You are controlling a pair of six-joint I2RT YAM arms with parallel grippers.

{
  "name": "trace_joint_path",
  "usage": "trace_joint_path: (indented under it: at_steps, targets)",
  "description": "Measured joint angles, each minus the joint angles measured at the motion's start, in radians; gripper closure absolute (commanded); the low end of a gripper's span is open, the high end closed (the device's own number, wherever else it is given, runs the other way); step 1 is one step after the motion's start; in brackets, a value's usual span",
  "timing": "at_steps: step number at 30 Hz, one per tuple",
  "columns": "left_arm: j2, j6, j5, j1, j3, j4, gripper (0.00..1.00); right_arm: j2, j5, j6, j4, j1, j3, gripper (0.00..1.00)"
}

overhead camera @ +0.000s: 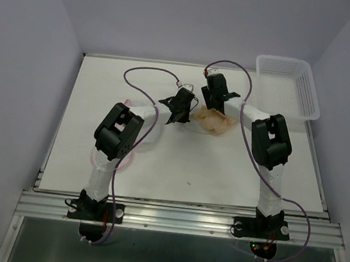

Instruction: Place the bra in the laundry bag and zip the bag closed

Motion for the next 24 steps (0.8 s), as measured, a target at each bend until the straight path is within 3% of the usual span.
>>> trace_joint_path:
  at_steps: [3, 10, 13, 17, 18, 20, 24]
  targets:
    - [0.000, 0.000, 0.002, 0.000, 0.000, 0.000, 1.00, 0.000, -0.001, -0.014, -0.003, 0.001, -0.002, 0.52]
    - [0.000, 0.000, 0.003, 0.000, 0.000, 0.000, 1.00, 0.000, -0.060, -0.009, -0.012, 0.005, -0.002, 0.50]
    - [0.000, -0.001, 0.003, 0.000, 0.000, 0.000, 1.00, 0.000, -0.098, 0.011, -0.017, 0.006, -0.002, 0.53]
    - [0.000, -0.006, 0.003, 0.000, 0.000, 0.000, 1.00, 0.002, -0.088, 0.028, -0.020, 0.010, -0.002, 0.65]
    - [0.000, -0.008, 0.003, 0.000, 0.000, 0.000, 1.00, 0.004, -0.080, 0.033, -0.020, 0.011, -0.002, 0.75]
    - [0.000, -0.011, 0.003, 0.000, 0.000, 0.000, 1.00, 0.012, -0.064, 0.039, -0.021, 0.011, -0.002, 0.87]
    - [0.000, -0.016, 0.002, 0.000, 0.000, 0.000, 1.00, 0.022, -0.031, 0.054, -0.025, 0.011, -0.002, 0.99]
